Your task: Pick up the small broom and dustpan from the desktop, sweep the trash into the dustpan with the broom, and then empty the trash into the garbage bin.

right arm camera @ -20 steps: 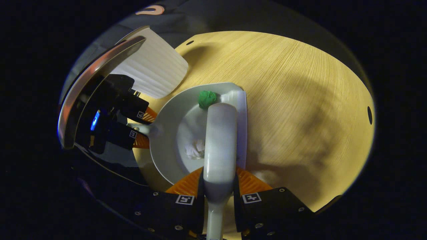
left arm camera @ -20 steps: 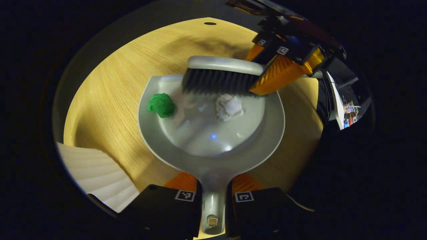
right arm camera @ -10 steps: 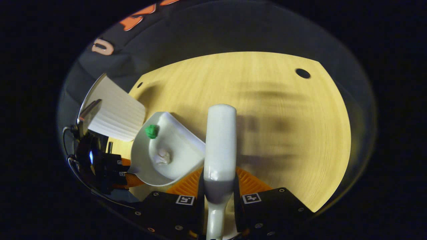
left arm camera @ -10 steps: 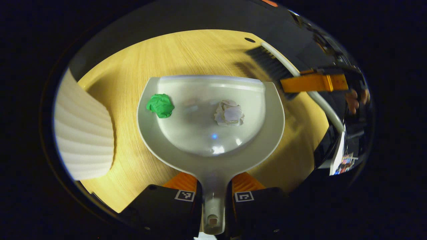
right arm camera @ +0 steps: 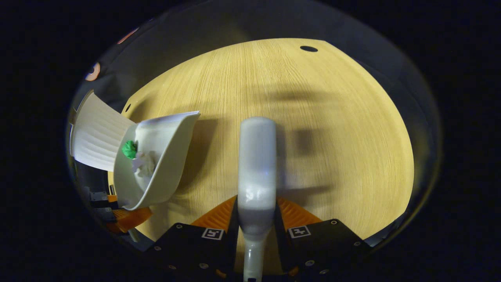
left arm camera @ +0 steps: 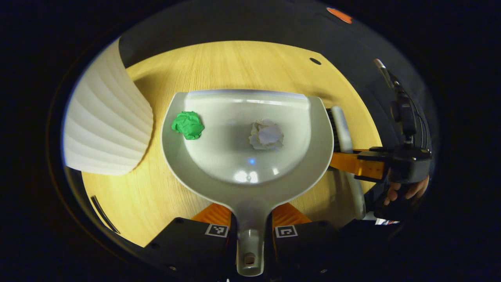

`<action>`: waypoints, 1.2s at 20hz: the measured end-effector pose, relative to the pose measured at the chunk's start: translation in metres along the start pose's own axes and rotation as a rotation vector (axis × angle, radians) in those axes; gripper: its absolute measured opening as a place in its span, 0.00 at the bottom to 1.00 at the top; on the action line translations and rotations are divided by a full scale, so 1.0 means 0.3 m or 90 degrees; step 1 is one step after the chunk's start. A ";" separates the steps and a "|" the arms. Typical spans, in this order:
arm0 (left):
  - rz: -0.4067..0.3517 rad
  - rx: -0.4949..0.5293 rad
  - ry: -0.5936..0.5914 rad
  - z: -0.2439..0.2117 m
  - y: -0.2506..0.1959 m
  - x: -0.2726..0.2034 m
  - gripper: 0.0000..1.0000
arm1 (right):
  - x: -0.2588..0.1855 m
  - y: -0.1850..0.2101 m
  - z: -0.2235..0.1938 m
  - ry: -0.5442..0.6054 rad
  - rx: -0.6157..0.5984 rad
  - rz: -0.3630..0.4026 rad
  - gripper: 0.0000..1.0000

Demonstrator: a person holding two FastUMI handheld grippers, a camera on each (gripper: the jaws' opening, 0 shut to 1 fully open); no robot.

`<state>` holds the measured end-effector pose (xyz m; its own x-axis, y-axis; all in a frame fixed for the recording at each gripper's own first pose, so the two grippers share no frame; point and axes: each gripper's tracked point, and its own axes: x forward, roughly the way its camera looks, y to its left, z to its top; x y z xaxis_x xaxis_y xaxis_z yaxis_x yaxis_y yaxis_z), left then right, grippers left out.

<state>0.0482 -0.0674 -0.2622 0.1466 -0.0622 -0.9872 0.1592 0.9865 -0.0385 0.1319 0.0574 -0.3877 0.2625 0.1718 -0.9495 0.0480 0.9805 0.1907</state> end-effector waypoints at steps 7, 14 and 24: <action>-0.010 0.057 -0.169 0.234 -0.030 -0.373 0.28 | -0.052 -0.034 0.063 -0.037 0.016 0.022 0.75; 0.120 -0.033 -0.287 0.392 0.302 -0.669 0.28 | -0.068 0.006 0.058 -0.050 -0.004 0.058 0.82; 0.388 0.049 -0.049 0.212 0.717 -0.685 0.28 | -0.117 -0.048 0.113 -0.086 0.003 0.039 0.88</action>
<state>0.1144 0.1478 -0.0577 0.3028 0.4961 -0.8138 0.0947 0.8340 0.5436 0.1547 0.0340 -0.3487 0.3921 0.2172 -0.8939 0.0325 0.9678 0.2494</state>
